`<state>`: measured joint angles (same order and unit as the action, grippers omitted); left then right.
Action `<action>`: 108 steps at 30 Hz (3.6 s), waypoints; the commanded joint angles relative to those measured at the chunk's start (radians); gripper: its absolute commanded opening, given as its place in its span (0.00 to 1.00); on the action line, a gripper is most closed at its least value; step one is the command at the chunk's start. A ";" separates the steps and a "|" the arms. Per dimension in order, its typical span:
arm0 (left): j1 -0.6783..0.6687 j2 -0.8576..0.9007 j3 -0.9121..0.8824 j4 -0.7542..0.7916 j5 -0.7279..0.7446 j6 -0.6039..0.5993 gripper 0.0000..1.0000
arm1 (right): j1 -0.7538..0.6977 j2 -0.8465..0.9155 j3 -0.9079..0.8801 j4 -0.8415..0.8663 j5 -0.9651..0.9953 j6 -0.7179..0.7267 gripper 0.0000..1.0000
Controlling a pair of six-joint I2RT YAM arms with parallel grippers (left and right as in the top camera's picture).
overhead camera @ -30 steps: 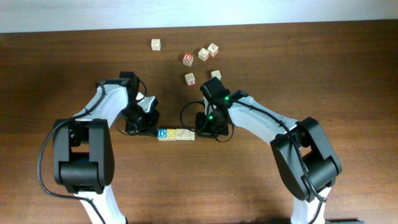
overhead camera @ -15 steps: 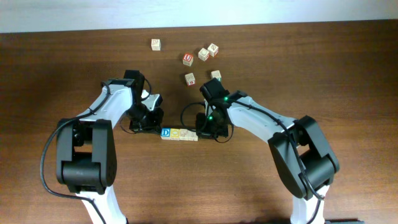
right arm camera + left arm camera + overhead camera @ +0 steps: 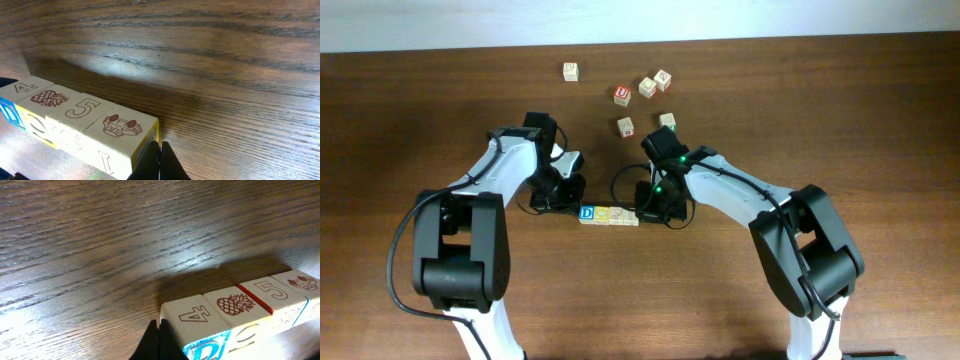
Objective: Rotate 4 blocks
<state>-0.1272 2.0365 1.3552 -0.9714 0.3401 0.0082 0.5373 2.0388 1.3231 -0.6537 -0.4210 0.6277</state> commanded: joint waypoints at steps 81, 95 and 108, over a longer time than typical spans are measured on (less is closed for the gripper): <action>0.108 -0.008 -0.061 -0.012 0.247 0.192 0.00 | 0.006 0.011 0.005 0.022 -0.021 -0.026 0.04; 0.108 -0.008 -0.061 -0.009 0.247 0.172 0.00 | 0.008 -0.035 0.005 0.022 -0.036 -0.075 0.04; 0.108 -0.008 -0.061 -0.009 0.247 0.172 0.00 | 0.052 -0.137 0.018 0.014 0.034 -0.074 0.04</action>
<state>-0.0082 2.0365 1.3014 -0.9813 0.5461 0.1864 0.5640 1.9266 1.3231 -0.6426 -0.3897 0.5667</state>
